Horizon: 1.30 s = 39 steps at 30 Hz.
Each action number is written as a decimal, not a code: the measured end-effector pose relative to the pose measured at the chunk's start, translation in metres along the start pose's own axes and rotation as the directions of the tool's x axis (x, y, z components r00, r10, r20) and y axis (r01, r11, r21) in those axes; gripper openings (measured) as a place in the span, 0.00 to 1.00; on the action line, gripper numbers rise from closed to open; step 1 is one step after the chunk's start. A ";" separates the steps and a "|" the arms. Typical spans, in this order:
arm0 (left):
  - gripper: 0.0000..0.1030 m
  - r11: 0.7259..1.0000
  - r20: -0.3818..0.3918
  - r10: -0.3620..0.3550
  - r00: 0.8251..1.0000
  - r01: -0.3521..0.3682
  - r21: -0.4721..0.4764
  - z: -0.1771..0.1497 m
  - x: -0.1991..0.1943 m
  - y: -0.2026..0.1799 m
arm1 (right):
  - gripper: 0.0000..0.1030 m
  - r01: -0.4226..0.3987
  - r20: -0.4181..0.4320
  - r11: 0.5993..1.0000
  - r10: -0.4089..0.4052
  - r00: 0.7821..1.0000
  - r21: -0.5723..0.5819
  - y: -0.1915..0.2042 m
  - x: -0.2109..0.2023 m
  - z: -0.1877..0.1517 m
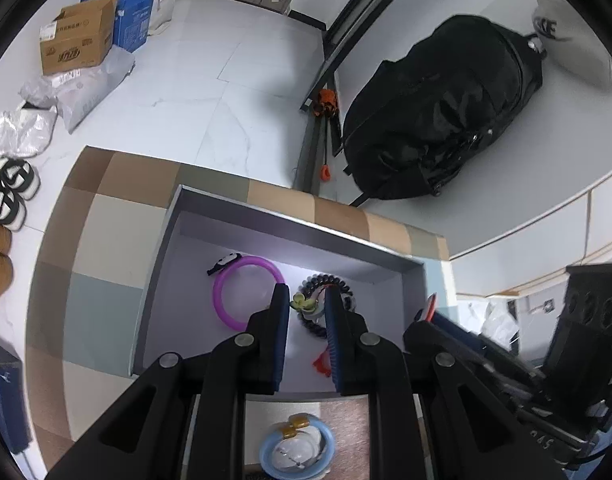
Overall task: Organize jewelry
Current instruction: 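Carry the red ball and small charm over the silver box with both grippers, then open both grippers to drop the ball and charm into the box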
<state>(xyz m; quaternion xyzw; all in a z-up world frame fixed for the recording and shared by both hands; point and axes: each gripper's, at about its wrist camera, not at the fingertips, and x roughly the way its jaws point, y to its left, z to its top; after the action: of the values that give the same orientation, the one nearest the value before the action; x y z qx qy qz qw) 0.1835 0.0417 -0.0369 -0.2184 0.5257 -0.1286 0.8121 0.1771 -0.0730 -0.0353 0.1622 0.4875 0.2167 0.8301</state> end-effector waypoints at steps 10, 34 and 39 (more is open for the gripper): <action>0.61 1.000 0.070 -0.003 0.998 0.004 -0.012 0.001 -0.016 -0.006 | 0.61 0.000 0.065 1.000 0.000 0.998 0.007 -0.001 -0.015 0.002; 0.64 0.983 0.162 0.097 0.982 -0.121 0.142 -0.035 -0.052 -0.021 | 1.00 0.075 0.112 0.996 -0.069 0.991 -0.048 0.011 -0.043 -0.022; 0.75 0.978 0.165 0.118 0.979 -0.143 0.150 -0.054 -0.060 -0.013 | 1.00 0.112 0.119 0.990 -0.101 0.988 -0.090 0.017 -0.050 -0.037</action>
<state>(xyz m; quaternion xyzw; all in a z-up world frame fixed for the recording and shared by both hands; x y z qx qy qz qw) 0.1102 0.0449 -0.0019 -0.1264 0.4622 -0.0993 0.8721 0.1199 -0.0828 -0.0073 0.1075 0.4362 0.1857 0.8739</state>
